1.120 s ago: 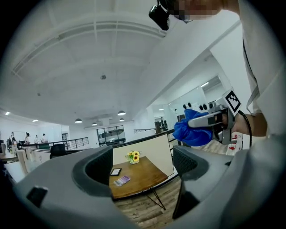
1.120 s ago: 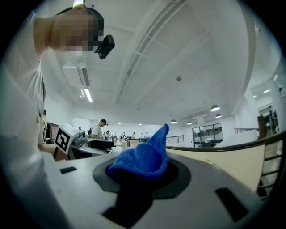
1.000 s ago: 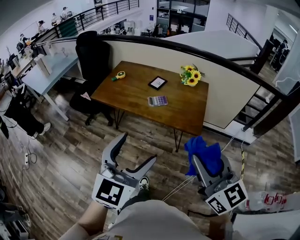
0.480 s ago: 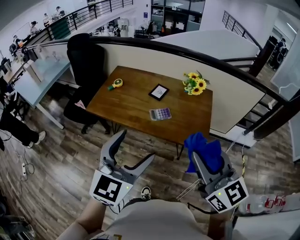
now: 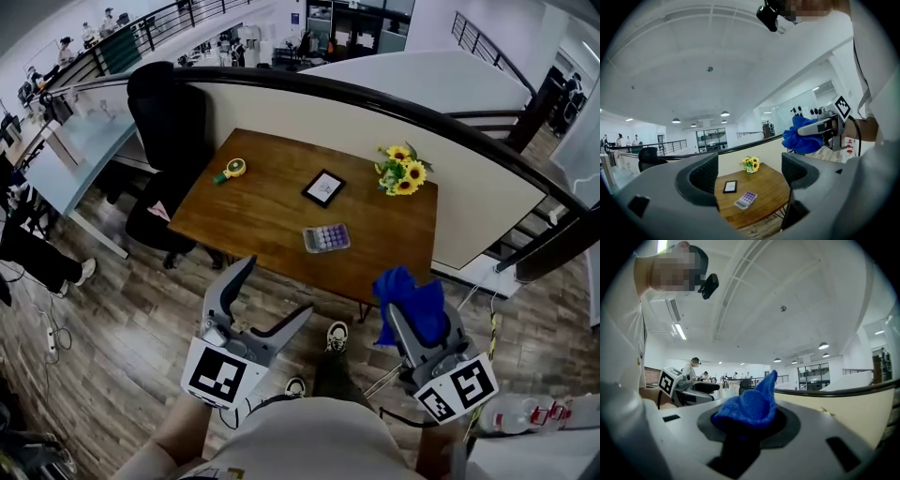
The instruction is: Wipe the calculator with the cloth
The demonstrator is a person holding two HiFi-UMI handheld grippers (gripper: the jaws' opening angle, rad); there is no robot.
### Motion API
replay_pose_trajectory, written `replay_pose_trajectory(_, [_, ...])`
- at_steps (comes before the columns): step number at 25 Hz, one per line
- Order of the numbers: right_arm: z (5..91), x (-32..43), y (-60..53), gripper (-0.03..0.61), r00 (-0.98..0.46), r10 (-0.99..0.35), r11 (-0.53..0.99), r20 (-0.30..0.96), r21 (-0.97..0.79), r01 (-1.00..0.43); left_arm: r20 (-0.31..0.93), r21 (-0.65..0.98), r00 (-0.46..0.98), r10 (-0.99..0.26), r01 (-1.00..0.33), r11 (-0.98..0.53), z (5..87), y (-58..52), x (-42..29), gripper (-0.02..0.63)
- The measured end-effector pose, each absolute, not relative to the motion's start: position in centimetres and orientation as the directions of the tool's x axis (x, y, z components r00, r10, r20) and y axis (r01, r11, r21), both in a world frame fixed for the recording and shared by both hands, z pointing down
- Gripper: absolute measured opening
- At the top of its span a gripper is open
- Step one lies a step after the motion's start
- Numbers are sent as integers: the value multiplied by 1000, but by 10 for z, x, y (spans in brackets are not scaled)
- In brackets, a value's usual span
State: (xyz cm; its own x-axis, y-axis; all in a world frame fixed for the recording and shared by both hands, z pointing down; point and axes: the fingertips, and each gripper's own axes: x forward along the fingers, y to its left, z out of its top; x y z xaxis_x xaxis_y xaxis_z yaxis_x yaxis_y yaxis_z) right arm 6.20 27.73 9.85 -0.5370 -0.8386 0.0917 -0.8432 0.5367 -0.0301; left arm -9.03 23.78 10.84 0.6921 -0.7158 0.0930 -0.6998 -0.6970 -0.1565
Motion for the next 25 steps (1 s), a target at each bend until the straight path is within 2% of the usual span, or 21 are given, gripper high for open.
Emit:
replay_pose_trajectory(11, [117, 111, 120, 135, -583, -807, 582, 98, -44, -812, 141, -194, 662, -736, -711, -676, 129, 104, -41, 405])
replay_pose_trajectory(18, [131, 148, 31, 135, -634, -763, 632, 125, -60, -772, 233, -218, 602, -764, -733, -644, 155, 29, -7, 405])
replay_pose_trajectory(25, [138, 162, -21, 135, -674, -730, 669, 113, -79, -739, 207, -202, 566, -798, -773, -601, 154, -13, 7, 405])
